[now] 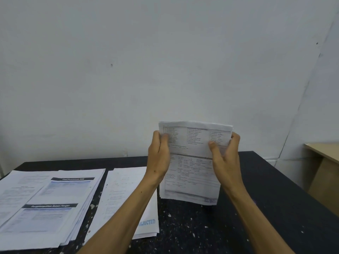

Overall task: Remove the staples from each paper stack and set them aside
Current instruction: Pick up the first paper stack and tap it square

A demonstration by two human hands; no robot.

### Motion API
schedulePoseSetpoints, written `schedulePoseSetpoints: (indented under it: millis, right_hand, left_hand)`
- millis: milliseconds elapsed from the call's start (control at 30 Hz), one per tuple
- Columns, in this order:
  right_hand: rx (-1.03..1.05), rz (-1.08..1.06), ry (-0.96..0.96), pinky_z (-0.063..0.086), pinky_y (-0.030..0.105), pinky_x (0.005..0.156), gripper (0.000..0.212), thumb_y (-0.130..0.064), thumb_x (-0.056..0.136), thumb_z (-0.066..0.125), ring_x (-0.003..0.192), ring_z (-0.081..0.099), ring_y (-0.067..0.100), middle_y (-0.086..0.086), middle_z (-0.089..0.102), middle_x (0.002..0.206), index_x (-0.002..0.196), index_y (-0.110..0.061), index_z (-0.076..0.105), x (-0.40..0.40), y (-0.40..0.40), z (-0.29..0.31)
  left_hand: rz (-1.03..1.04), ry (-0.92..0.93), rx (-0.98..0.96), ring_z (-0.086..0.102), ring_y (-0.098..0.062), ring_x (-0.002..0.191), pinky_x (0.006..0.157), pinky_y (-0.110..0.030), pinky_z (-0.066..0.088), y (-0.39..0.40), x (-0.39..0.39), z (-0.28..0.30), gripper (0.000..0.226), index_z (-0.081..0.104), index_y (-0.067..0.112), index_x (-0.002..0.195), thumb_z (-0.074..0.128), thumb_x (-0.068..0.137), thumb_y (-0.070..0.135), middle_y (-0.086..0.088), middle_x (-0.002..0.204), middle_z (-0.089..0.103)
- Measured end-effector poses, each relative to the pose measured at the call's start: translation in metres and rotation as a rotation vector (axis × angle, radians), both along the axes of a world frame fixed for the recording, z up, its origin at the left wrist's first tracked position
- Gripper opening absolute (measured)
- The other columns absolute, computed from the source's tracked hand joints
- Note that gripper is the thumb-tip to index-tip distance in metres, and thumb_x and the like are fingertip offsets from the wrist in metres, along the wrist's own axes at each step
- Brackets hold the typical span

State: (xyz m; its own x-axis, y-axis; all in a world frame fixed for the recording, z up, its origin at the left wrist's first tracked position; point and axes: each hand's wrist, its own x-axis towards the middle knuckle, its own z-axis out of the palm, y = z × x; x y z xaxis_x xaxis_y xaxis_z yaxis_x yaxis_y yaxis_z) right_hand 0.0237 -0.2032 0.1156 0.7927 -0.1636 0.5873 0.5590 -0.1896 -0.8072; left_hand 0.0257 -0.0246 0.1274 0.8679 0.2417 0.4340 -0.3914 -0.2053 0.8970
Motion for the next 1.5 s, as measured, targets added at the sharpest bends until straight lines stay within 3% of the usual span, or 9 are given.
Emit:
schedulePoseSetpoints:
  millis: [167, 367, 833, 1067, 1167, 1233, 1333, 1367, 1500]
  right_hand:
    - [-0.012, -0.051, -0.111, 0.062, 0.027, 0.066, 0.041, -0.027, 0.109, 0.050, 0.083, 0.069, 0.014, -0.006, 0.061, 0.101, 0.141, -0.036, 0.026, 0.000, 0.001, 0.018]
    - [-0.075, -0.123, -0.117, 0.056, 0.020, 0.060, 0.013, -0.033, 0.110, 0.043, 0.079, 0.062, 0.002, -0.010, 0.058, 0.094, 0.120, -0.024, 0.044, 0.006, -0.006, 0.024]
    - [0.008, -0.109, -0.051, 0.051, 0.013, 0.058, 0.016, -0.030, 0.111, 0.043, 0.070, 0.059, -0.009, -0.006, 0.057, 0.089, 0.112, -0.015, 0.043, 0.002, -0.006, 0.030]
    - [0.049, -0.164, -0.062, 0.050, 0.020, 0.059, 0.008, -0.028, 0.110, 0.047, 0.073, 0.060, 0.005, -0.002, 0.061, 0.091, 0.107, -0.020, 0.046, -0.003, -0.008, 0.039]
    - [0.152, -0.118, 0.054, 0.045, 0.019, 0.054, 0.007, -0.023, 0.108, 0.046, 0.067, 0.056, 0.007, -0.002, 0.058, 0.083, 0.102, -0.019, 0.046, -0.010, -0.013, 0.036]
    - [0.239, -0.061, 0.178, 0.041, 0.022, 0.054, 0.010, -0.017, 0.103, 0.047, 0.067, 0.050, 0.009, -0.003, 0.051, 0.079, 0.094, -0.017, 0.046, -0.016, -0.017, 0.025]
    - [0.235, 0.133, 0.443, 0.032, 0.032, 0.058, 0.011, -0.013, 0.090, 0.051, 0.070, 0.039, 0.019, 0.001, 0.042, 0.077, 0.082, -0.018, 0.044, -0.017, -0.029, -0.001]
    - [0.189, 0.233, 0.556, 0.033, 0.032, 0.056, 0.005, -0.019, 0.087, 0.053, 0.070, 0.041, 0.022, 0.004, 0.045, 0.076, 0.085, -0.018, 0.049, -0.017, -0.033, -0.006]
    - [-0.027, 0.581, 0.833, 0.057, 0.034, 0.067, 0.041, -0.044, 0.100, 0.058, 0.085, 0.071, 0.031, 0.016, 0.076, 0.104, 0.111, -0.006, 0.070, -0.022, -0.034, -0.016]
  left_hand:
    - [0.036, -0.017, -0.034, 0.051, 0.004, 0.070, 0.061, -0.013, 0.042, -0.006, 0.001, 0.013, 0.046, 0.049, 0.009, 0.107, 0.026, 0.111, 0.048, 0.009, 0.085, 0.053]
    - [0.113, -0.048, -0.077, 0.050, -0.007, 0.077, 0.066, -0.023, 0.040, -0.009, 0.005, 0.014, 0.043, 0.053, 0.011, 0.098, 0.032, 0.110, 0.047, 0.005, 0.085, 0.055]
    - [0.167, -0.074, -0.089, 0.052, -0.010, 0.069, 0.062, -0.026, 0.039, -0.008, 0.008, 0.014, 0.041, 0.050, 0.017, 0.077, 0.042, 0.110, 0.039, 0.005, 0.074, 0.055]
    - [0.258, -0.169, -0.027, 0.049, -0.006, 0.065, 0.054, -0.007, 0.039, -0.013, 0.002, 0.028, 0.036, 0.049, 0.018, 0.081, 0.041, 0.111, 0.034, 0.005, 0.075, 0.053]
    - [0.249, -0.134, 0.126, 0.043, -0.007, 0.062, 0.054, -0.015, 0.035, -0.012, 0.004, 0.043, 0.039, 0.044, 0.016, 0.075, 0.038, 0.111, 0.031, 0.003, 0.071, 0.048]
    - [0.193, -0.013, 0.293, 0.039, -0.014, 0.063, 0.057, -0.028, 0.033, -0.005, 0.011, 0.051, 0.037, 0.039, 0.014, 0.075, 0.038, 0.109, 0.029, 0.000, 0.071, 0.045]
    - [-0.073, 0.220, 0.443, 0.045, -0.018, 0.069, 0.065, -0.033, 0.034, 0.015, 0.021, 0.057, 0.028, 0.043, 0.018, 0.079, 0.044, 0.102, 0.035, -0.003, 0.076, 0.047]
    - [-0.190, 0.281, 0.457, 0.048, -0.018, 0.069, 0.068, -0.033, 0.036, 0.020, 0.021, 0.057, 0.029, 0.046, 0.019, 0.079, 0.046, 0.102, 0.038, -0.003, 0.077, 0.049]
    - [-0.415, 0.360, 0.758, 0.049, -0.015, 0.067, 0.068, -0.032, 0.039, 0.021, 0.012, 0.024, 0.040, 0.057, 0.009, 0.083, 0.048, 0.108, 0.039, -0.003, 0.077, 0.053]
